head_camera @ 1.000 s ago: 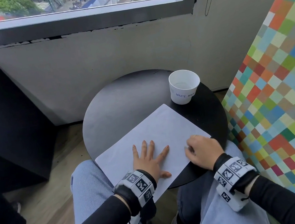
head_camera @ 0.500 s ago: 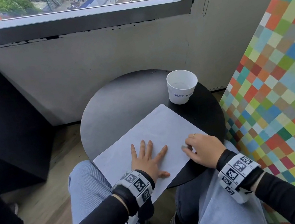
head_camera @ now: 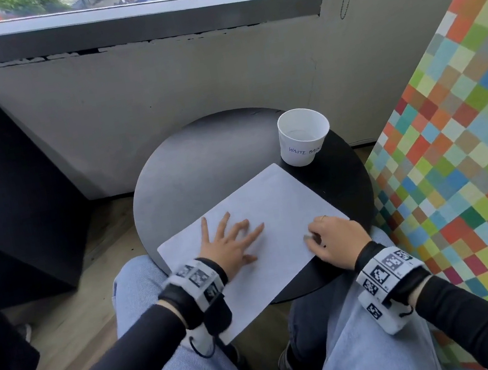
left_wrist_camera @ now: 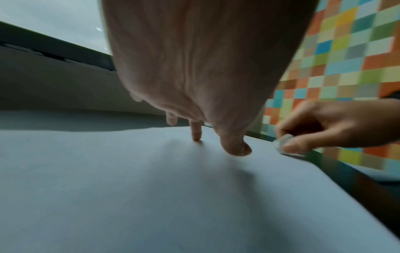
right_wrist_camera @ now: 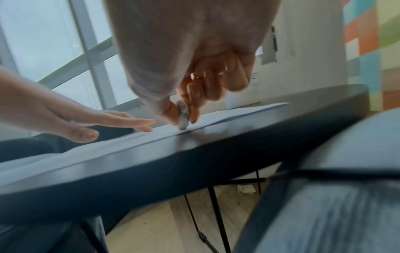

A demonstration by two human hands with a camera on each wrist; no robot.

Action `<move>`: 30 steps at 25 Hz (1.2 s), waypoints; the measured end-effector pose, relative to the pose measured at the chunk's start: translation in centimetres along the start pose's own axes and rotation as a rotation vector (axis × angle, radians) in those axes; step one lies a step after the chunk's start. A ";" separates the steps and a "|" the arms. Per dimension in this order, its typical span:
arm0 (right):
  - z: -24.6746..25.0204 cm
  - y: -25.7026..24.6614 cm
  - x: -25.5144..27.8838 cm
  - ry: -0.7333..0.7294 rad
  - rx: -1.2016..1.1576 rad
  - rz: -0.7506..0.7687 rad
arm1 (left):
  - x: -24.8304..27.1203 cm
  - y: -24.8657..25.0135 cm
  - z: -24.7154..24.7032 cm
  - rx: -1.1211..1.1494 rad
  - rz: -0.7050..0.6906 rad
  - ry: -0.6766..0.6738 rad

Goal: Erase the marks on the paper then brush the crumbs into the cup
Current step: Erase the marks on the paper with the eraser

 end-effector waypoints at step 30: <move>0.5 -0.8 0.4 0.000 -0.074 -0.094 | 1.5 -3.9 -2.3 0.076 0.125 -0.109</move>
Point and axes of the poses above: each hand's wrist, its own x-axis away from the middle knuckle, its own z-axis out of the back of the hand, y = z × x, the point moved 8 cm from there along -x, towards the middle knuckle
